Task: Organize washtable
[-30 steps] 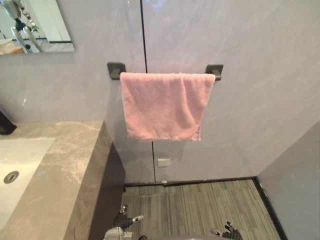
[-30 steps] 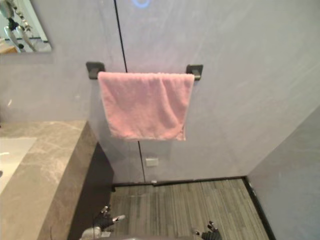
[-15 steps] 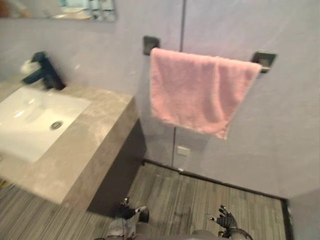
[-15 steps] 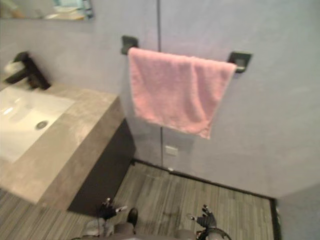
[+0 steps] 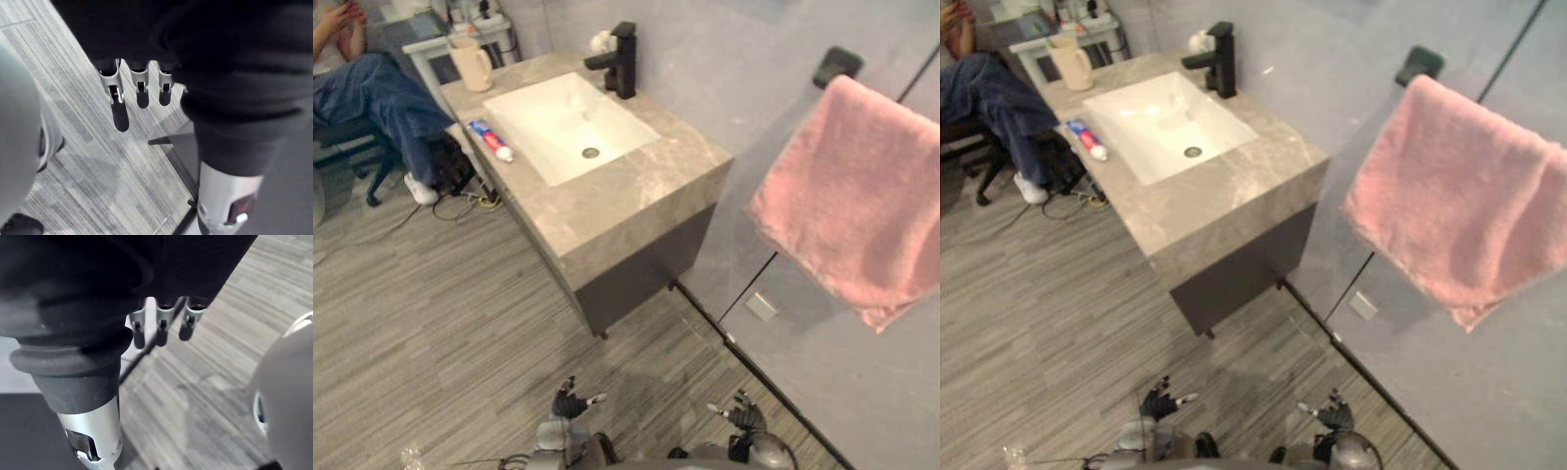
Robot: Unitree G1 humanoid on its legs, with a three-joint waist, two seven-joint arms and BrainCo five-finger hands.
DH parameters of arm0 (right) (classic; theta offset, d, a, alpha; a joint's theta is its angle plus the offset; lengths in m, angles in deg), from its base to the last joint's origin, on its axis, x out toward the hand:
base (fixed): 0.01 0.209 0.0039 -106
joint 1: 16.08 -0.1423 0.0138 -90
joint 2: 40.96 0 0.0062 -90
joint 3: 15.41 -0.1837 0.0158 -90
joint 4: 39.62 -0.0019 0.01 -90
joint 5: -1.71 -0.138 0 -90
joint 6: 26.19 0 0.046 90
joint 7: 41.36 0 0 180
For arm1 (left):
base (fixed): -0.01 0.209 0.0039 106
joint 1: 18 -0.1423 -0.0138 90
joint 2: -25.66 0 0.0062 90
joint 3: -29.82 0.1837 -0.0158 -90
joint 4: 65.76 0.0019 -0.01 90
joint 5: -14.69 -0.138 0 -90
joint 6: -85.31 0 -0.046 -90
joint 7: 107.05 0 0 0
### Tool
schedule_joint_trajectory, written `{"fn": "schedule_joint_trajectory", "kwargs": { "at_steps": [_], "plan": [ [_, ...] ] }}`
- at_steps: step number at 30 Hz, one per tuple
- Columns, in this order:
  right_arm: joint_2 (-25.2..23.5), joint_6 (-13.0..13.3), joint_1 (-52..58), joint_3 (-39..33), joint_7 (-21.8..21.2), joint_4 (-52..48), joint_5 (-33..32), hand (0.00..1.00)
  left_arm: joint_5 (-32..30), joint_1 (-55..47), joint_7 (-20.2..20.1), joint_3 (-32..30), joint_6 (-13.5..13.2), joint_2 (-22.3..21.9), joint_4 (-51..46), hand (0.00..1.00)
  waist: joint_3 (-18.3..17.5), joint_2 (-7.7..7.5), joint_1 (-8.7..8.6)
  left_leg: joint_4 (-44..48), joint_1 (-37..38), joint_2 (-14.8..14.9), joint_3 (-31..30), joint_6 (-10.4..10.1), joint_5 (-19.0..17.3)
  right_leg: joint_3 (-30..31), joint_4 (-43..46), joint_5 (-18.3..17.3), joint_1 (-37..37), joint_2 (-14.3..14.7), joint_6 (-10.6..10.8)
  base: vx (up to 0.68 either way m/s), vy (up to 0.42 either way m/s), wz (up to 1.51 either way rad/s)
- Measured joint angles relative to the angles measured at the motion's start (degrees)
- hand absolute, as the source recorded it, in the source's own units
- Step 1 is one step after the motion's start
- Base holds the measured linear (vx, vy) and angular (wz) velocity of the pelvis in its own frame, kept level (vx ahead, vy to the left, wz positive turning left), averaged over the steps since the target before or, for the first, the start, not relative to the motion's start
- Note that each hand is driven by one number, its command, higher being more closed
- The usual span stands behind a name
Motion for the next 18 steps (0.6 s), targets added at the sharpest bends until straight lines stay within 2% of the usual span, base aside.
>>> {"fn": "schedule_joint_trajectory", "kwargs": {
  "at_steps": [4,6,10,12,13,14,15,16,17,18],
  "plan": [
    [1.0,0.0,0.0,-1.3,0.1,1.5,0.0,0.00,-0.5,-0.4,-0.6,-0.4,0.0,1.3,2.3,0.00,-0.1,0.53,0.10,-6.7,1.6,-2.8,-1.5,1.6,4.2,1.0,-5.5,3.8,1.7,0.7,0.8,-0.04,0.091,0.28],
    [1.0,0.0,-0.6,-1.3,0.1,1.8,0.4,0.00,-1.0,-1.0,-0.6,-2.8,0.2,1.1,2.9,0.00,-0.1,0.70,0.10,-9.9,2.8,-3.7,-1.5,2.0,6.1,1.7,-7.0,5.2,2.1,0.8,0.9,-0.06,0.049,0.00],
    [0.8,0.0,-1.5,-1.1,0.1,3.1,0.6,0.00,-1.8,-1.1,-0.7,-4.0,0.6,1.4,3.1,0.00,-0.2,0.35,0.30,-12.9,4.4,-4.4,-1.3,2.2,7.4,3.2,-7.4,6.1,2.2,0.7,1.0,-0.10,0.036,-0.10],
    [0.9,0.0,-2.1,-0.6,0.1,3.1,0.6,0.00,-1.8,-1.1,-0.8,-4.0,0.9,1.6,2.7,0.00,0.1,-0.01,0.26,-13.3,4.3,-5.2,-1.3,2.0,7.2,3.5,-4.4,4.4,0.3,-0.8,1.9,-0.10,0.061,0.00],
    [0.6,-0.2,-1.8,-0.2,0.1,3.0,0.6,0.00,-1.7,-1.1,-0.8,-4.0,0.9,1.9,2.4,0.00,0.4,-0.63,0.25,-13.2,4.1,-6.3,-1.7,2.5,6.7,3.2,-0.3,2.0,-1.0,-2.8,4.0,-0.09,0.071,0.25],
    [0.8,-0.5,-1.5,-0.2,0.1,2.8,0.6,0.00,-1.6,-1.2,-0.8,-3.9,0.9,1.9,2.1,0.00,0.4,-0.39,0.14,-12.8,3.5,-7.0,-3.2,3.4,6.0,3.3,4.1,1.0,-2.0,-4.3,5.5,-0.08,0.069,0.55],
    [1.1,-0.8,-1.3,-0.2,0.0,2.4,0.7,0.00,-1.5,-1.1,-0.8,-3.6,1.0,1.6,2.1,0.00,0.8,-0.60,-0.15,-11.6,3.1,-7.5,-5.0,4.3,5.2,5.6,9.7,1.0,-3.8,-5.1,5.6,-0.02,0.072,0.95],
    [1.1,-1.1,-0.5,-0.2,0.1,0.8,0.7,0.00,-1.3,-1.0,-0.8,-3.4,1.0,1.5,2.1,0.00,1.0,-0.10,-0.10,-9.9,2.8,-7.4,-8.0,5.1,4.7,10.7,16.2,2.6,-6.0,-4.8,4.8,0.05,0.064,1.40],
    [1.1,-1.1,-0.2,-0.2,0.0,0.2,0.8,0.00,-1.2,-0.9,-0.8,-3.4,1.0,1.6,2.0,0.00,1.5,0.54,-0.12,-8.4,2.4,-6.8,-11.3,5.4,4.5,15.9,18.4,2.4,-7.0,-3.0,3.5,0.08,0.046,1.42],
    [1.1,-1.1,0.0,-0.2,0.0,-0.1,0.9,0.00,-1.2,-0.8,-0.7,-3.4,1.0,1.6,1.8,0.00,1.5,0.43,-0.09,-7.7,2.2,-6.5,-12.6,5.5,4.4,18.0,18.3,1.8,-6.9,-2.0,3.2,0.13,-0.001,1.46]
  ]
}}
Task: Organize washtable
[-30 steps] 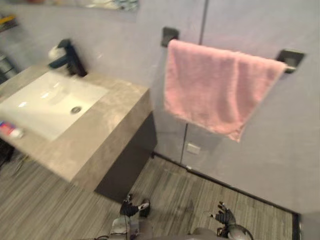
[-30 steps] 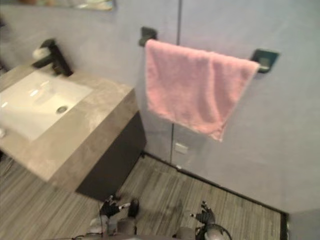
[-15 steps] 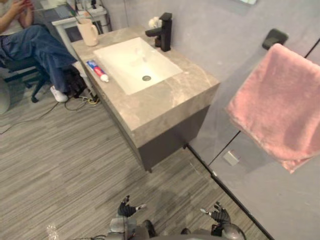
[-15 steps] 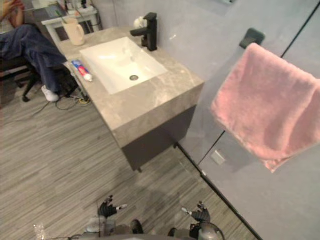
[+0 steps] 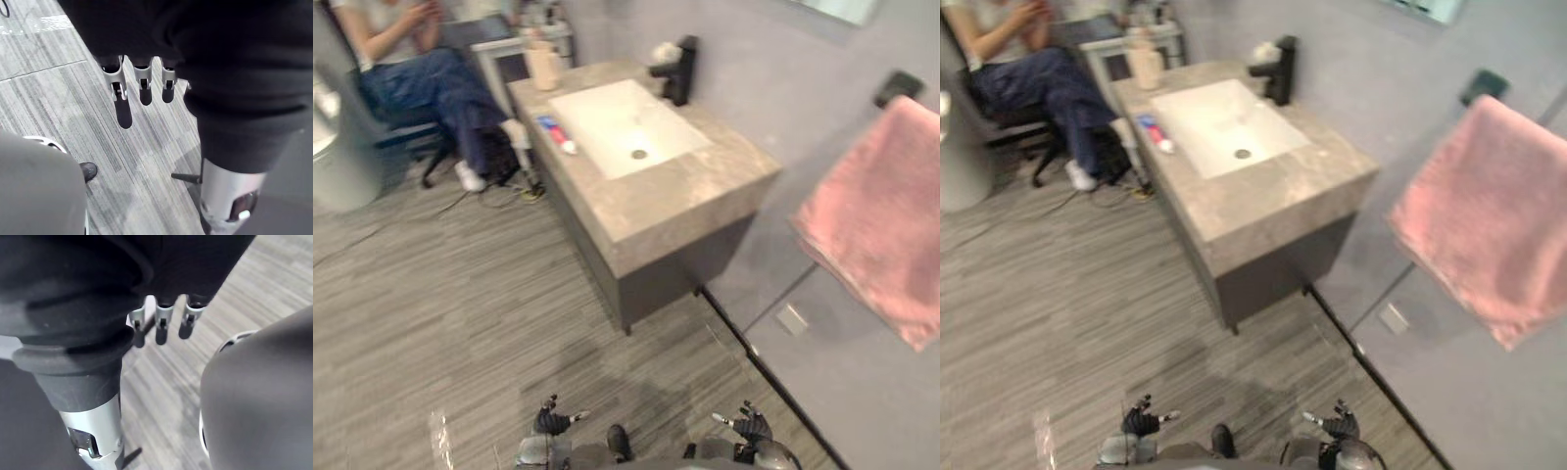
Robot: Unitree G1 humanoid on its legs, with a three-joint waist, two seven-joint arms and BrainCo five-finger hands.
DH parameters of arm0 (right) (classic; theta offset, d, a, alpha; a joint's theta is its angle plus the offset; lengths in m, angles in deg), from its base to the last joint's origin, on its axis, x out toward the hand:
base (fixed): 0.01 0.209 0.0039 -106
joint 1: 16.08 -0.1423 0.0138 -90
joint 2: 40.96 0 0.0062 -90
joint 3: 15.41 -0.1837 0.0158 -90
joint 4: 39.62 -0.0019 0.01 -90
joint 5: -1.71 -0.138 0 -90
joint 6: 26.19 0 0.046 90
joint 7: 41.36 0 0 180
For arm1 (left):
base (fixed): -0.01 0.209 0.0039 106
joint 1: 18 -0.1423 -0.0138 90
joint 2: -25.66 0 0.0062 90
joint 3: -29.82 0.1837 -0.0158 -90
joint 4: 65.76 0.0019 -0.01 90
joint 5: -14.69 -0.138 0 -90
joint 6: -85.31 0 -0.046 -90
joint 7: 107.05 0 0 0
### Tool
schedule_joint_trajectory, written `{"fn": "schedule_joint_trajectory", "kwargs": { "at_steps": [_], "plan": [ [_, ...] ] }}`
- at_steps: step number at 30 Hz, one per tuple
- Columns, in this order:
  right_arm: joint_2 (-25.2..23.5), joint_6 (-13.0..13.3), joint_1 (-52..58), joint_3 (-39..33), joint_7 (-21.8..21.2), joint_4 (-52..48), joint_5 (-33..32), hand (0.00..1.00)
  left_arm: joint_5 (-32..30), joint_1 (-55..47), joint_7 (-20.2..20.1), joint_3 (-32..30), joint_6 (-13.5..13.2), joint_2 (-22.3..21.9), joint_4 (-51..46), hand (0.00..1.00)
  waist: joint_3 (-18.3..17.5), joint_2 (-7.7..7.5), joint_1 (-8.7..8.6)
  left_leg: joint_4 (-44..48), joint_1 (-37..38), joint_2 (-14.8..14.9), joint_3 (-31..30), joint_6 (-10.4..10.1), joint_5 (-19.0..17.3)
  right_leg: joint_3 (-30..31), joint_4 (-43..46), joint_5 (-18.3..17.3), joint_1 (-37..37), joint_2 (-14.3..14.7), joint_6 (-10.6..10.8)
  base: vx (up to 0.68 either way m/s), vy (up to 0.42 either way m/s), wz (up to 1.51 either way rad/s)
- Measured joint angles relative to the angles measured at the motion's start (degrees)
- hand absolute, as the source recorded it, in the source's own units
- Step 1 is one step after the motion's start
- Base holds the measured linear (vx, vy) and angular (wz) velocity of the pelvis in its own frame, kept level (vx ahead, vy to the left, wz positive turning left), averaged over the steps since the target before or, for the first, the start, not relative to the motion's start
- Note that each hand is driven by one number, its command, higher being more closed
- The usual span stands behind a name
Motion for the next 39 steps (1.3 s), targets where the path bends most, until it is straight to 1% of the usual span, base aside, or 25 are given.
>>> {"fn": "schedule_joint_trajectory", "kwargs": {
  "at_steps": [3,4,7,8,9,10,11,12,14,15,16,17,18,19,21,23,26,30,32,34,35,36,37,38,39],
  "plan": [
    [-0.5,0.6,0.3,1.7,-0.1,-1.7,0.4,0.00,0.4,0.1,0.0,0.0,0.0,0.0,-1.2,0.00,0.0,-0.41,0.34,2.0,-2.2,-0.2,-7.0,-0.1,0.0,8.3,-2.1,-3.1,-0.9,4.2,1.2,0.09,-0.024,1.16],
    [-0.5,0.7,0.3,1.8,-0.1,-1.7,0.4,0.00,0.4,0.0,0.0,-0.1,-0.1,-0.1,-1.2,0.00,0.0,-0.38,0.26,2.1,-2.3,-0.4,-8.0,-0.2,0.1,9.3,-3.3,-3.2,-0.8,4.4,1.5,0.07,-0.039,0.96],
    [-0.7,0.6,1.1,2.9,0.0,-1.6,0.8,0.00,0.3,0.0,0.0,-0.1,-0.1,0.3,-1.4,0.00,-0.8,-1.54,0.72,2.2,-4.0,-3.2,-11.3,-1.0,0.1,7.4,-11.8,-2.4,1.1,2.6,0.4,0.05,-0.079,0.86],
    [-1.2,0.6,1.2,3.5,0.0,-1.7,1.0,0.00,0.2,0.0,0.0,-0.1,-0.1,0.7,-1.9,0.00,-1.5,-2.92,1.02,3.7,-5.5,-4.3,-10.8,-1.8,-0.8,6.0,-15.1,-1.2,2.3,0.8,0.8,0.09,-0.135,0.81],
    [-1.0,0.5,0.5,3.2,0.1,-2.0,1.3,0.00,0.3,0.2,0.1,-0.1,0.0,-0.2,-1.9,0.00,-1.2,-1.27,1.20,7.5,-8.0,-2.4,-7.9,-2.5,-3.5,2.3,-16.0,-0.8,2.9,0.5,1.1,0.08,-0.162,0.90],
    [-0.7,0.5,0.5,3.0,0.2,-2.5,1.4,0.00,0.3,0.5,0.1,-0.1,-0.1,-0.8,-1.9,0.00,-0.9,-0.85,1.10,9.2,-9.1,-0.9,-5.6,-2.9,-4.0,0.6,-16.2,-0.8,3.2,0.4,1.0,0.08,-0.152,1.13],
    [-0.2,0.4,0.6,2.7,0.4,-2.9,1.4,0.00,0.3,1.1,0.1,-0.5,0.0,-1.6,-1.9,0.00,-0.5,0.69,0.55,13.2,-11.0,2.4,-0.7,-2.6,-4.3,-3.2,-16.1,-0.9,4.1,0.3,0.9,0.08,-0.113,1.34],
    [-0.2,0.2,0.2,2.4,0.6,-3.4,1.4,0.00,0.2,1.1,0.0,-0.3,0.0,-2.1,-1.9,0.00,-0.1,1.43,-0.37,15.9,-11.5,6.3,6.8,-2.3,-4.2,-6.7,-15.4,-1.4,5.8,0.4,0.5,0.08,-0.077,1.35],
    [-0.4,0.0,-0.2,2.2,1.0,-3.4,1.4,0.00,0.2,1.2,0.1,0.4,0.0,-1.7,-2.4,0.00,-0.1,1.06,-0.05,17.9,-10.6,7.6,12.3,-1.7,-4.0,-8.4,-12.2,-3.1,7.4,0.0,0.2,0.07,-0.042,1.09],
    [-1.1,0.0,-0.4,2.1,1.3,-3.6,1.4,0.00,0.2,0.9,0.1,1.3,0.0,-1.1,-3.2,0.00,-0.2,-0.23,0.28,17.3,-10.0,7.1,12.4,-1.7,-3.9,-8.4,-10.9,-4.1,7.4,-0.3,0.0,0.05,-0.033,0.86],
    [-1.5,0.0,-0.6,2.0,1.3,-3.5,1.4,0.00,0.2,0.7,0.1,1.7,0.0,-0.5,-3.2,0.00,-0.2,-0.38,0.23,16.4,-10.0,6.5,11.9,-1.9,-3.7,-8.5,-11.2,-4.4,7.7,-0.4,-0.4,0.04,-0.051,0.74],
    [-2.2,0.1,-1.6,1.3,1.3,-2.4,1.5,0.00,0.2,0.5,0.1,2.2,0.1,0.4,-2.8,0.00,-1.3,-2.05,0.03,13.0,-9.6,5.0,11.1,-2.1,-2.2,-8.8,-12.9,-4.3,8.6,-1.1,-0.3,0.03,-0.062,0.62],
    [-2.3,0.1,-2.8,0.8,1.4,-0.4,1.5,0.00,0.2,0.7,0.1,3.0,0.2,1.4,-1.7,0.00,-1.8,-2.82,0.00,7.5,-8.5,3.1,11.1,-2.9,0.7,-8.8,-15.5,-3.4,8.8,-1.2,0.1,0.03,-0.050,0.52],
    [-2.1,0.2,-3.5,0.7,1.4,0.6,1.5,0.00,0.2,0.9,0.0,3.5,0.2,1.7,-1.1,0.00,-1.9,-2.96,-0.03,4.2,-7.3,2.2,10.9,-2.5,2.5,-8.8,-17.0,-2.6,9.2,-1.0,0.0,-0.01,-0.023,0.28],
    [-0.8,0.0,-4.2,0.7,1.4,3.5,1.5,0.00,-0.5,1.1,0.0,4.6,0.4,2.1,1.0,0.00,-1.7,-1.60,-0.19,-7.4,-2.5,0.5,9.9,-3.3,8.7,-8.2,-20.0,0.3,10.3,0.4,0.0,-0.07,0.013,0.10],
    [-0.6,-0.3,-4.0,0.7,1.4,5.1,1.5,0.00,-0.7,0.9,0.0,4.6,0.7,2.2,1.9,0.00,-1.7,-1.13,-0.50,-11.2,-0.4,0.3,9.1,-2.9,10.8,-7.9,-20.7,0.8,11.2,1.2,0.1,-0.10,-0.002,0.07],
    [0.1,-0.6,-4.1,0.9,1.3,5.9,1.8,0.00,-0.7,1.1,-0.1,4.6,0.6,2.7,3.1,0.00,-1.7,-1.23,-1.70,-11.6,-0.4,0.3,8.0,-2.6,11.0,-6.9,-20.7,0.9,11.5,1.7,0.0,-0.09,-0.021,0.08],
    [0.6,-0.6,-4.2,1.2,1.3,6.3,2.0,0.00,-0.7,1.1,-0.1,4.5,0.6,2.7,3.1,0.00,-1.1,-0.72,-1.66,-11.6,-0.9,0.3,7.6,-2.3,10.7,-5.8,-20.8,0.8,11.2,2.2,0.0,-0.13,0.010,0.03],
    [0.5,-0.6,-4.8,1.4,1.2,6.3,2.1,0.00,-0.7,1.1,-0.1,4.4,0.5,3.0,2.5,0.00,-0.4,-1.23,-1.59,-11.6,-1.4,-0.6,7.3,-2.3,10.7,-4.9,-21.3,-1.3,10.9,1.7,0.2,-0.16,0.052,0.16],
    [0.1,-0.7,-4.2,1.5,1.2,7.0,2.3,0.00,-0.4,1.3,-0.3,3.7,0.5,3.0,2.1,0.00,0.0,-2.65,-1.51,-9.7,-2.9,-2.4,7.0,-0.7,8.8,-5.8,-20.3,-2.3,8.6,-0.8,0.2,-0.12,0.102,0.28],
    [-0.1,-0.7,-4.2,1.4,1.2,7.6,2.1,0.00,-0.2,1.2,-0.5,2.8,0.5,3.4,0.7,0.00,0.3,-4.02,-1.36,1.8,-5.2,-2.2,8.1,3.1,5.5,-5.7,-18.3,-2.6,7.5,-2.7,0.4,0.03,0.078,0.19],
    [-0.2,-0.7,-4.2,1.8,1.1,6.8,2.2,0.00,-0.3,1.1,-0.6,2.5,0.5,4.0,0.8,0.00,0.6,-3.35,-1.31,9.0,-5.7,-1.0,7.3,2.1,-1.8,-6.0,-15.9,-3.6,7.5,-2.7,1.2,0.03,0.071,0.24],
    [0.0,-0.6,-4.2,1.9,1.1,6.2,2.3,0.00,-0.3,1.2,-0.7,2.4,0.5,4.2,0.9,0.00,0.9,-2.91,-1.57,9.3,-5.6,-0.8,6.3,1.9,-4.2,-6.3,-14.6,-4.0,7.4,-2.3,1.1,-0.02,0.091,0.33],
    [0.1,-0.6,-3.7,1.9,1.2,5.8,2.5,0.00,-0.1,1.2,-0.8,1.3,0.6,3.9,0.7,0.00,1.8,-2.92,-1.47,10.0,-5.6,-2.0,4.3,2.1,-4.7,-4.9,-12.1,-5.9,6.8,-2.1,-1.0,-0.03,0.096,0.44],
    [-0.4,-0.5,-3.3,1.8,1.1,5.3,2.4,0.00,-0.2,1.5,-0.7,1.0,0.6,4.0,0.5,0.00,1.9,-3.47,-1.43,8.2,-4.8,-3.2,2.2,3.0,-4.5,-2.0,-7.0,-5.8,3.9,-1.3,-2.8,0.00,0.100,0.45]
  ]
}}
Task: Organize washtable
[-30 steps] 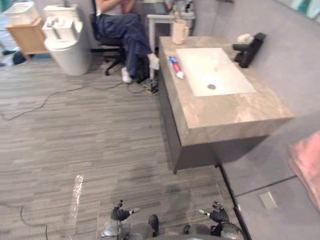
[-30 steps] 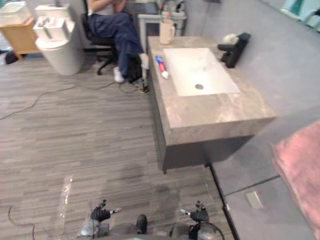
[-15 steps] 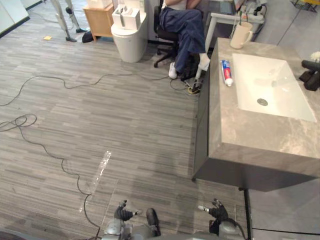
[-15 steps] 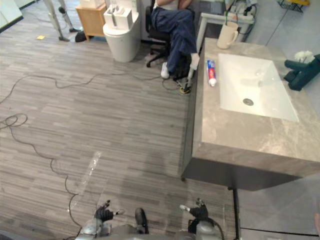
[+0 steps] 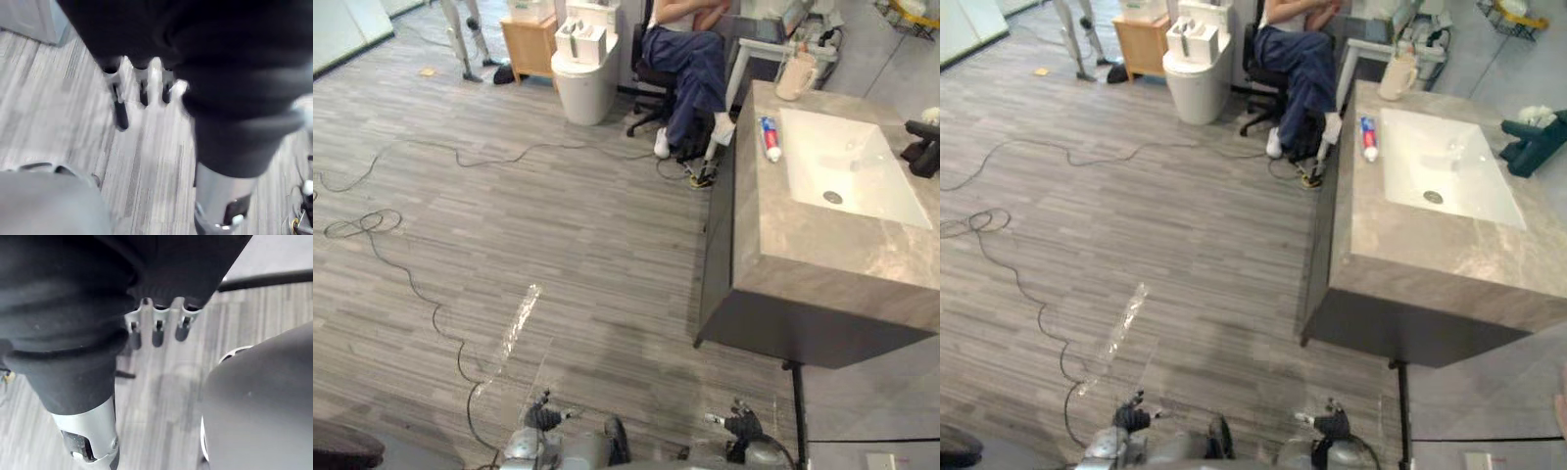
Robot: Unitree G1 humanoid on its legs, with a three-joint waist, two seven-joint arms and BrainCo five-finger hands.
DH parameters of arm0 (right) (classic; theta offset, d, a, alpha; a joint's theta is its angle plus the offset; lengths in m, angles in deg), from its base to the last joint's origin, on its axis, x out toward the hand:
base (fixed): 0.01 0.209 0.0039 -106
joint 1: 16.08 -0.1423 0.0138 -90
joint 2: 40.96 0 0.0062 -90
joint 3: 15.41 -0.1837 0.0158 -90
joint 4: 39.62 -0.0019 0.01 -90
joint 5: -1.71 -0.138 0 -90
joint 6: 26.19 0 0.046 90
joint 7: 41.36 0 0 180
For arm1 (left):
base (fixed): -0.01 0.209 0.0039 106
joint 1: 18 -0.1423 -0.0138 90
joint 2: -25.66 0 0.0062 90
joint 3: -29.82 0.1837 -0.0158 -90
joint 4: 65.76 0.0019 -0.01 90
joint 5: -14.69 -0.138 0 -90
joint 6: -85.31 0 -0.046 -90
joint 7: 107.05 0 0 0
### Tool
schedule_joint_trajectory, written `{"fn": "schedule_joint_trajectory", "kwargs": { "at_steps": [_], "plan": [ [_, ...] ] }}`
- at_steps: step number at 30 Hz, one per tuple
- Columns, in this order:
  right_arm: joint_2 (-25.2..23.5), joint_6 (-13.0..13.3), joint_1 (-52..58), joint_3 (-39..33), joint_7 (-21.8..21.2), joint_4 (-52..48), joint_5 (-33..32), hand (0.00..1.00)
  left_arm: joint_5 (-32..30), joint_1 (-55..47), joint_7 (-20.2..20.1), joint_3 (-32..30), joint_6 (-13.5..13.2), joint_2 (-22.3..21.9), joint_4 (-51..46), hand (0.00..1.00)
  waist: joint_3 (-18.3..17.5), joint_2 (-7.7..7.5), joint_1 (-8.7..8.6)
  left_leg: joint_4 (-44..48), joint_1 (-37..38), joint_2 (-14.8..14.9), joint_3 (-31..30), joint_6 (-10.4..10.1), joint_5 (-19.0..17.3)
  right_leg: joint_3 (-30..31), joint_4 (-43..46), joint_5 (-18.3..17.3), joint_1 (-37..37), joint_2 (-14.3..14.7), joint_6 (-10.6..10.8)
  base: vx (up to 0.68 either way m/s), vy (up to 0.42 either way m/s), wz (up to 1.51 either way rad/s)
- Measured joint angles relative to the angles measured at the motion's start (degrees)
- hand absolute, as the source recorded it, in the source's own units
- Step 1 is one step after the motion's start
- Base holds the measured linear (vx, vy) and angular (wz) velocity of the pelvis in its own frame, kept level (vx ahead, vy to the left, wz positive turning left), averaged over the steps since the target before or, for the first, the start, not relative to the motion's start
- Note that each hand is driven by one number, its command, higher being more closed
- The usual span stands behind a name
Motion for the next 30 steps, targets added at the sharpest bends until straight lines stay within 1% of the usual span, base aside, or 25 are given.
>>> {"fn": "schedule_joint_trajectory", "kwargs": {
  "at_steps": [1,2,4,5,6,7,8,9,10,11,12,13,14,15,16,17,18,19,20,21,22,23,24,25,30],
  "plan": [
    [0.0,0.0,-0.1,-0.1,-0.1,-0.1,0.0,0.00,0.0,0.2,0.0,-0.3,0.0,-0.1,0.1,0.00,0.1,-0.04,0.07,-0.7,0.1,-0.1,-0.7,0.0,0.0,1.0,2.1,-0.3,-1.6,0.9,0.0,0.06,0.106,0.49],
    [0.1,0.1,-0.1,0.0,-0.2,-0.4,0.3,0.00,0.0,0.3,0.0,-0.8,0.1,-0.3,0.2,0.00,0.2,0.25,0.10,-2.1,0.4,0.1,-1.6,-0.2,0.2,2.0,3.4,-0.3,-3.9,3.0,0.1,0.06,0.100,0.46],
    [0.0,0.5,0.0,0.0,-0.3,-0.6,0.5,0.00,0.0,0.2,0.0,-1.0,0.2,-0.4,0.4,0.00,0.3,0.41,0.03,-5.5,2.0,0.0,-2.6,-1.3,0.8,3.1,2.8,-0.2,-6.2,5.8,0.2,0.07,0.094,0.47],
    [0.1,0.6,0.3,0.0,-0.7,-1.5,0.6,0.00,-0.1,0.3,0.0,-1.7,0.6,-1.0,0.6,0.00,0.1,0.75,-0.32,-8.5,3.3,-0.2,-2.4,-3.4,-0.3,3.6,0.9,0.1,-6.6,7.6,0.2,0.11,0.091,0.40],
    [-0.3,0.6,0.7,-0.1,-0.8,-2.0,0.9,0.00,-0.1,0.0,-0.2,-2.5,0.6,-1.2,0.7,0.00,0.0,-0.32,-0.38,-8.3,4.3,-0.3,-1.3,-7.0,-2.8,4.6,-1.1,0.3,-7.1,7.0,0.0,0.16,0.054,0.78],
    [-2.3,1.3,1.7,-0.9,-0.8,-3.5,0.9,0.00,-0.4,0.6,-0.1,-4.3,0.5,-1.3,0.6,0.00,0.1,-1.87,-1.03,6.7,0.3,1.9,-0.4,1.1,-6.9,4.4,-1.5,0.4,-7.4,4.7,0.5,0.28,0.027,0.76],
    [-1.0,1.5,1.8,-1.6,-0.9,-4.4,1.4,0.00,-0.1,0.9,0.0,-4.6,0.5,-2.1,0.5,0.00,0.6,-0.70,-0.62,9.3,1.0,4.7,-0.7,-3.7,-9.2,5.1,-0.1,0.0,-7.4,4.2,1.2,0.27,0.022,0.63],
    [-0.8,0.9,1.9,-1.2,-0.8,-4.0,1.6,0.00,-0.2,1.0,-0.1,-5.0,0.9,-1.9,0.1,0.00,0.6,-1.47,0.28,7.9,2.3,3.4,-1.2,-4.5,-9.2,6.4,0.0,0.0,-7.3,3.7,1.3,0.29,0.008,0.43],
    [-0.7,0.6,2.1,-1.1,-0.9,-4.2,1.4,0.00,-0.4,1.4,-0.1,-4.8,0.9,-2.3,0.2,0.00,0.5,-0.62,0.21,7.6,3.0,3.0,-2.3,-4.1,-8.9,5.9,0.0,0.0,-6.7,4.0,0.9,0.26,0.006,0.62],
    [-0.7,0.6,1.9,-1.1,-0.7,-4.5,1.7,0.00,-0.4,1.5,0.0,-4.5,0.9,-3.0,0.1,0.00,0.1,1.14,-0.20,7.3,2.8,3.1,-4.1,-4.2,-8.9,4.3,-0.9,0.3,-6.6,5.2,0.6,0.27,-0.008,0.79],
    [-0.5,0.6,1.9,-1.2,-0.7,-4.5,1.8,0.00,-0.4,1.6,-0.1,-4.1,0.9,-3.2,0.1,0.00,0.1,1.56,-0.18,7.6,2.7,3.1,-4.1,-4.7,-8.6,3.6,-2.2,0.6,-6.4,5.6,0.5,0.28,0.000,0.85],
    [-0.2,0.6,1.5,-1.3,-0.7,-4.6,1.7,0.00,-0.4,1.7,0.0,-3.9,1.0,-3.8,0.1,0.00,-0.4,1.31,-0.22,9.5,1.4,3.3,-3.1,-5.4,-8.4,3.4,-5.4,4.5,-4.5,6.1,0.9,0.29,-0.018,0.83],
    [0.0,0.0,1.0,-1.6,-0.5,-4.3,1.7,0.00,-0.3,1.6,0.0,-3.9,1.3,-4.3,0.0,0.00,0.0,2.41,0.01,12.0,0.6,4.2,-1.0,-7.4,-7.5,1.7,-5.9,6.3,-3.6,5.4,-0.3,0.28,-0.009,0.82],
    [-0.2,-0.3,1.0,-1.7,-0.3,-4.3,1.7,0.00,-0.2,1.3,-0.1,-4.0,1.2,-4.4,-0.4,0.00,0.1,2.11,0.11,14.2,-0.7,4.6,0.6,-8.8,-7.5,1.4,-6.1,6.6,-3.0,4.6,-0.9,0.25,0.012,0.79],
    [-0.6,-0.6,0.6,-2.2,0.3,-4.3,1.7,0.00,-0.2,1.1,-0.2,-4.0,1.1,-4.1,-0.9,0.00,0.3,1.60,0.03,16.2,-1.5,6.0,4.1,-8.1,-8.8,1.5,-7.3,6.6,-0.9,3.7,-0.9,0.24,0.010,0.73],
    [-0.8,-0.8,-0.3,-3.1,0.5,-3.9,1.7,0.00,0.0,0.6,0.0,-3.9,1.1,-4.1,-1.5,0.00,0.6,1.04,-0.09,12.8,-1.5,6.5,5.9,-7.6,-9.3,1.5,-8.8,6.6,1.2,2.7,-0.9,0.26,0.016,0.70],
    [-0.4,-0.9,-1.3,-3.5,0.5,-3.5,1.7,0.00,0.1,0.0,0.1,-3.6,1.0,-4.3,-1.7,0.00,0.2,1.74,0.05,0.1,-0.3,6.3,5.9,-8.4,-5.7,1.1,-9.1,6.6,1.9,2.2,-0.8,0.21,0.017,0.40],
    [-0.1,-0.8,-1.9,-3.4,0.5,-3.5,1.7,0.00,0.1,-0.5,0.1,-3.3,0.9,-4.6,-1.6,0.00,-0.1,2.74,0.00,-4.0,0.7,7.4,6.5,-7.9,2.7,1.0,-9.0,6.5,2.0,2.9,-0.8,0.19,0.047,-0.04],
    [0.0,-0.7,-2.9,-2.9,0.3,-3.4,1.7,0.00,0.4,-0.8,0.1,-3.3,1.0,-4.7,-1.3,0.00,-0.4,3.26,0.38,-4.2,1.9,7.7,7.9,-5.7,3.7,1.6,-7.3,7.1,1.2,3.3,0.0,0.19,0.032,-0.27],
    [-1.2,-0.1,-3.1,-2.7,0.2,-3.7,1.7,0.00,0.2,-0.6,0.3,-3.2,1.1,-4.0,-1.1,0.00,-0.5,3.66,0.39,-4.3,2.1,8.9,8.1,-5.5,3.8,2.7,-8.9,5.5,-0.1,4.3,0.4,0.18,0.011,-0.31],
    [-1.9,0.0,-3.2,-2.8,0.2,-4.0,1.7,0.00,0.0,-0.2,0.2,-3.0,1.1,-3.5,-0.5,0.00,-0.6,3.51,0.45,-4.6,2.2,9.3,8.3,-5.5,3.8,3.2,-13.4,5.7,-0.3,5.5,0.9,0.13,-0.013,-0.22],
    [-2.3,-0.3,-3.1,-3.0,0.3,-3.7,1.7,0.00,-0.2,-0.2,0.2,-3.0,1.1,-3.2,-0.1,0.00,-0.8,2.76,0.29,-5.2,2.8,9.0,8.8,-5.6,3.7,3.4,-17.6,8.0,-0.5,5.6,0.6,0.14,-0.049,-0.14],
    [-2.6,-0.5,-2.5,-3.0,0.4,-3.5,1.7,0.00,-0.5,-0.2,0.2,-3.0,1.2,-3.0,0.3,0.00,-0.9,1.65,0.04,-5.8,3.5,7.7,9.2,-6.2,3.3,4.0,-20.2,15.4,-1.4,5.1,0.4,0.13,-0.058,-0.03],
    [-2.4,-0.6,-2.3,-3.1,0.4,-3.1,1.7,0.00,-0.6,0.0,0.2,-3.0,1.2,-3.1,0.7,0.00,-1.1,1.15,-0.15,-6.3,4.1,7.5,9.0,-6.7,3.0,4.0,-19.4,14.6,-1.5,4.7,1.7,0.15,-0.043,-0.11],
    [-1.4,-0.6,-2.1,-3.3,0.4,-2.1,1.8,0.00,-0.9,0.0,0.0,-3.2,1.3,-3.9,0.8,0.00,-1.2,2.81,-0.30,-9.3,5.2,8.2,10.7,-7.9,3.3,5.5,-20.1,14.5,-2.4,5.9,1.7,0.05,-0.036,-0.23]
  ]
}}
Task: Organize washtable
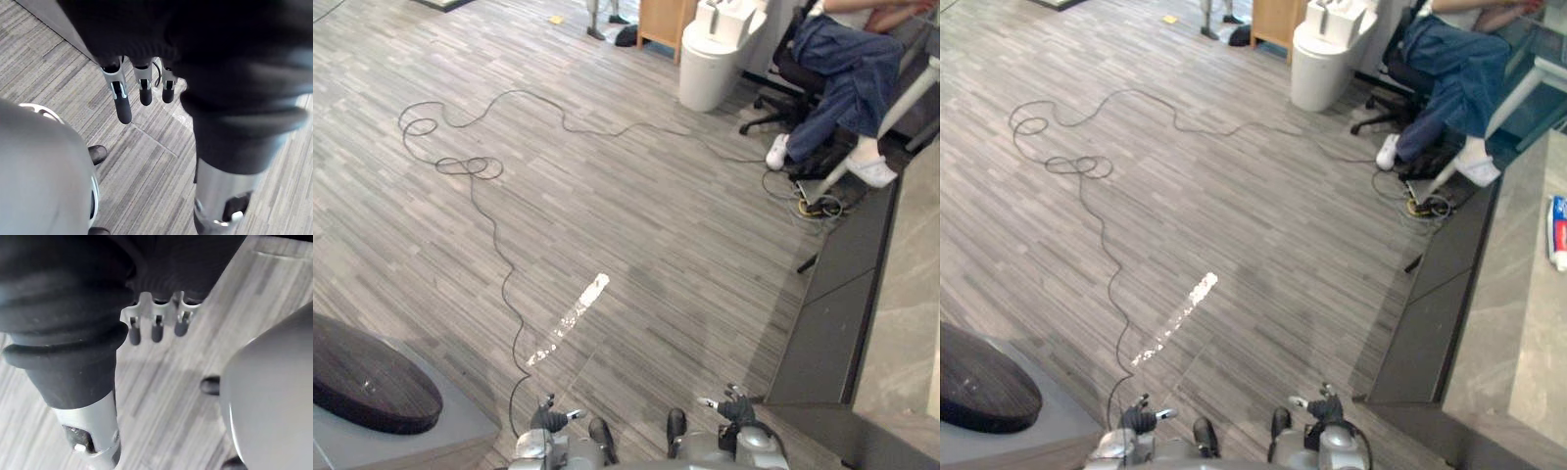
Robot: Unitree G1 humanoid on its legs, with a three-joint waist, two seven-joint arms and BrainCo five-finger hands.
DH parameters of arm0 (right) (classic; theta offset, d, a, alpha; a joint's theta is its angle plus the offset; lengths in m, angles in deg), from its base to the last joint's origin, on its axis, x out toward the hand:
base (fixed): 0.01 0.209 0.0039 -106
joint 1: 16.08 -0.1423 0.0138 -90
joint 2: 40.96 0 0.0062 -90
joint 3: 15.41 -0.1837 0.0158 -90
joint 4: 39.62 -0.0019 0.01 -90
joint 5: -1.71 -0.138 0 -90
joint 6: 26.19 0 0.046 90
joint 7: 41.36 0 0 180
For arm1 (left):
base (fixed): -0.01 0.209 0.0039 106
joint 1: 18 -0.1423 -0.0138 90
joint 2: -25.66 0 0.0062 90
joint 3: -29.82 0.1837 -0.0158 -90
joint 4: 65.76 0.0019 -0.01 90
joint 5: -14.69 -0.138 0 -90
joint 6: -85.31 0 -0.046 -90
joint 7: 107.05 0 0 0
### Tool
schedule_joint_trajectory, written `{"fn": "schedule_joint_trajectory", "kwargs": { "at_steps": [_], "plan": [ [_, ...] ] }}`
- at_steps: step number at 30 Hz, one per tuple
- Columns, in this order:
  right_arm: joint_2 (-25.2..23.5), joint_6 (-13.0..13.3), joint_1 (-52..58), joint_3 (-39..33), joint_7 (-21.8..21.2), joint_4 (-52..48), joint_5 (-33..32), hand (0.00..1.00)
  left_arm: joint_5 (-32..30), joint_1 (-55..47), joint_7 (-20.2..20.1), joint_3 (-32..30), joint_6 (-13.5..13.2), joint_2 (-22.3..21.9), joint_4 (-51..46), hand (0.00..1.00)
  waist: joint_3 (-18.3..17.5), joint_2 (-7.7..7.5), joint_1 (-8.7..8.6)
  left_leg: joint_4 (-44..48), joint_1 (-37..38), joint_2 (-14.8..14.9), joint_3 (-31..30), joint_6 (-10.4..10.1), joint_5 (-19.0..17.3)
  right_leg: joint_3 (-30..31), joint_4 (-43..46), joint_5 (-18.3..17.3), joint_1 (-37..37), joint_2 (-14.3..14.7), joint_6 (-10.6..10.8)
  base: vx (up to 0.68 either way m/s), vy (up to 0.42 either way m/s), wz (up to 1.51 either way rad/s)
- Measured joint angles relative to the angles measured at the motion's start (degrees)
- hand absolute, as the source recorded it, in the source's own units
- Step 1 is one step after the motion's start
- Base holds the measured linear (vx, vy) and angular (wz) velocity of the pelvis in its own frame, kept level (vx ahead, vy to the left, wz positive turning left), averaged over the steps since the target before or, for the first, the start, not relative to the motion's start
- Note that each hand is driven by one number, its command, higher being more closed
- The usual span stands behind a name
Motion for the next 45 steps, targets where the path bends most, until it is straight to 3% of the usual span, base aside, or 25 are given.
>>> {"fn": "schedule_joint_trajectory", "kwargs": {
  "at_steps": [3,4,5,8,11,13,14,15,17,18,20,23,24,26,30,32,33,35,36,37,38,39,41,43,45],
  "plan": [
    [0.2,0.0,0.3,0.0,0.0,0.0,0.0,0.00,-0.4,0.0,0.0,-0.7,0.0,-0.2,-0.1,0.00,0.1,0.08,0.14,2.8,0.1,1.5,0.7,-2.1,-1.4,0.7,0.6,-0.7,0.7,0.7,-0.5,0.03,-0.056,-0.13],
    [0.2,0.0,0.7,0.0,0.0,-0.4,0.0,0.00,-0.3,-0.1,0.0,-1.2,0.0,-0.2,-0.1,0.00,0.2,0.11,0.22,9.4,-1.0,3.4,0.6,-3.1,-3.9,0.7,1.2,-1.7,1.9,1.2,-1.0,0.00,-0.057,-0.05],
    [0.2,0.1,1.4,0.3,0.0,-1.2,0.1,0.00,-0.2,-0.2,0.0,-2.5,0.0,-0.5,-0.8,0.00,0.5,0.58,0.35,19.6,-3.9,6.5,-0.1,-2.4,-6.6,0.7,2.9,-3.9,2.4,2.0,-1.6,-0.04,-0.073,-0.03],
    [0.8,0.0,2.2,1.2,0.0,-2.4,0.0,0.00,0.5,-0.6,0.1,-3.5,-0.3,-1.4,-3.2,0.00,1.0,1.50,1.28,40.1,-12.2,11.9,-5.8,-2.9,-5.9,1.8,6.0,-6.7,3.7,3.7,-2.2,-0.01,-0.008,-0.20],
    [1.4,-0.1,1.7,1.4,0.0,-2.4,-0.1,0.00,1.0,-0.4,0.3,-3.9,-0.9,-2.2,-3.5,0.00,1.1,2.31,1.94,37.6,-15.7,9.7,-10.0,-2.5,-8.1,6.1,6.7,-7.3,3.7,3.1,-2.6,0.11,0.186,-0.55],
    [1.5,-0.2,1.5,2.0,0.0,-2.4,-0.1,0.00,1.2,-0.3,0.5,-4.7,-1.2,-2.8,-3.5,0.00,1.1,2.34,2.07,31.9,-16.4,7.6,-12.2,-2.7,-8.0,8.6,7.1,-8.0,3.1,2.4,-1.3,0.09,0.211,-0.71],
    [1.8,-0.2,1.6,2.7,-0.1,-2.4,-0.1,0.00,1.4,-0.5,0.8,-5.0,-1.4,-3.3,-3.4,0.00,0.7,3.08,2.29,25.4,-15.8,6.8,-14.8,-2.9,-7.9,10.5,8.0,-8.9,2.2,2.5,0.1,0.09,0.300,-0.99],
    [1.8,-0.2,2.0,3.0,0.0,-2.3,-0.1,0.00,1.9,-0.2,0.7,-4.9,-1.3,-3.4,-3.0,0.00,0.1,2.89,2.87,25.0,-14.9,5.9,-13.5,-1.7,-8.9,12.7,9.6,-9.9,1.3,2.2,1.8,0.20,0.411,-0.90],
    [1.5,-0.1,3.2,4.0,-0.2,-2.4,0.0,0.00,1.9,-0.3,0.8,-4.8,-1.4,-2.6,-2.8,0.00,-0.7,1.02,3.15,25.1,-13.8,4.4,-10.2,-0.3,-11.1,13.5,12.5,-10.6,0.6,-0.1,3.1,0.28,0.357,-0.58],
    [1.4,-0.1,3.7,4.5,-0.3,-2.4,0.1,0.00,2.1,-0.4,0.9,-4.9,-1.4,-2.4,-2.8,0.00,-0.7,0.78,4.00,25.3,-12.1,4.0,-8.0,0.3,-12.6,13.5,15.6,-11.2,0.0,-0.8,3.9,0.26,0.258,-0.60],
    [1.2,0.0,3.7,5.0,-0.4,-2.5,0.8,0.00,2.1,-0.5,0.8,-4.1,-1.3,-2.0,-2.7,0.00,-1.3,-0.22,4.54,25.2,-9.2,3.1,-5.7,1.6,-14.5,13.4,22.0,-11.0,-1.9,-1.7,4.1,0.25,0.224,-0.67],
    [0.6,0.1,3.7,4.9,-0.7,-3.9,1.8,0.00,2.0,-0.9,0.8,-2.1,-1.1,-1.3,-2.4,0.00,-1.3,0.05,3.90,24.7,-4.9,2.6,-3.3,2.6,-17.2,11.6,37.4,-8.8,-8.5,-2.6,5.2,0.25,0.133,-0.38],
    [0.5,0.2,3.6,4.9,-0.8,-4.1,1.9,0.00,2.0,-0.9,0.8,-2.1,-1.1,-1.2,-2.3,0.00,-1.2,-0.18,3.39,24.1,-3.6,2.4,-3.3,2.7,-17.4,10.4,40.0,-9.1,-9.3,-2.7,4.9,0.31,0.054,-0.08],
    [0.5,0.6,3.4,4.9,-1.3,-4.6,1.9,0.00,2.0,-1.0,0.8,-2.1,-0.6,-1.1,-1.9,0.00,-1.1,-0.28,2.29,20.0,2.2,2.4,-2.8,2.3,-17.7,3.5,43.9,-11.9,-11.8,-2.6,1.6,0.34,0.010,0.00],
    [1.4,0.9,2.4,5.0,-1.5,-4.6,1.9,0.00,2.0,-0.6,0.8,-1.5,-0.4,-1.2,-0.1,0.00,-0.6,0.38,1.53,13.9,10.2,2.8,-0.1,1.9,-17.5,-8.8,37.2,-13.8,-16.9,-2.2,-0.8,0.44,-0.046,-0.21],
    [2.1,1.0,2.7,5.0,-1.5,-3.7,2.1,0.00,1.9,-1.0,0.6,0.7,-0.4,-0.7,0.2,0.00,-0.6,-0.04,1.54,9.2,14.4,1.4,-0.7,-0.8,-16.0,-13.2,25.1,-8.9,-17.1,-0.6,-3.6,0.41,-0.077,0.03],
    [1.7,1.1,3.7,4.7,-1.6,-2.7,1.7,0.00,1.7,-1.1,0.6,1.1,-0.4,0.3,0.2,0.00,-1.0,-1.83,1.32,7.7,16.4,-0.7,-2.5,-2.0,-15.3,-12.8,20.3,-0.9,-16.6,-0.6,-9.2,0.53,-0.106,0.07],
    [2.9,1.4,2.5,4.3,-1.6,-2.9,2.2,0.00,0.9,-0.7,0.6,0.7,-0.1,-0.7,1.5,0.00,-1.0,1.27,0.94,9.3,17.4,2.2,-4.9,-5.7,-14.0,-14.4,22.3,-3.5,-15.5,0.7,-10.4,0.54,-0.147,-0.01],
    [3.0,1.4,2.4,4.2,-1.6,-3.3,2.3,0.00,0.3,-0.5,0.6,-0.4,-0.1,-1.7,1.5,0.00,-0.8,2.48,0.34,14.8,15.3,3.6,-6.3,-7.6,-12.7,-14.9,20.8,-5.5,-13.7,2.1,-10.3,0.51,-0.218,-0.03],
    [3.2,1.3,2.4,4.3,-1.6,-3.7,2.3,0.00,0.2,-0.5,0.6,-1.2,-0.1,-2.0,1.6,0.00,-0.8,3.16,0.28,19.3,13.4,4.8,-7.3,-7.7,-12.0,-14.8,20.2,-6.0,-12.9,3.0,-10.4,0.62,-0.261,-0.19],
    [3.1,1.0,2.4,4.4,-1.6,-4.1,2.3,0.00,0.2,-0.7,0.6,-2.9,0.0,-2.7,1.6,0.00,-0.7,3.73,0.31,31.2,9.0,7.2,-9.9,-7.8,-7.9,-13.9,18.0,-6.8,-10.3,5.1,-10.9,0.60,-0.232,-0.53],
    [2.9,0.6,2.5,4.5,-1.5,-4.0,2.1,0.00,0.3,-1.0,0.3,-3.9,0.0,-2.9,0.8,0.00,-0.3,3.93,0.42,42.9,5.1,9.5,-12.1,-7.8,-7.9,-12.2,15.1,-7.0,-6.1,7.6,-11.2,0.40,-0.135,-0.68],
    [1.8,0.2,2.5,4.9,-1.3,-3.9,2.0,0.00,0.3,-1.0,0.1,-5.1,-0.1,-2.5,-0.9,0.00,0.6,2.59,0.82,52.8,1.0,11.1,-12.5,-7.6,-8.1,-9.0,12.3,-7.5,0.2,9.4,-11.9,0.38,-0.098,-0.92],
    [1.1,0.2,2.7,5.5,-1.2,-3.9,1.6,0.00,0.3,-0.9,-0.1,-5.1,-0.2,-2.0,-2.3,0.00,0.6,1.52,1.25,54.0,-4.4,11.1,-12.1,-5.5,-9.4,-5.1,10.6,-8.4,3.6,10.1,-11.7,0.34,-0.040,-1.07],
    [0.8,0.1,2.9,5.2,-1.2,-3.8,1.6,0.00,0.5,-0.8,-0.3,-5.6,-0.8,-3.0,-3.3,0.00,0.7,1.70,2.13,45.7,-10.0,10.7,-12.4,-3.7,-10.4,0.7,10.0,-9.2,5.6,10.8,-10.2,0.25,0.075,-1.21]
  ]
}}
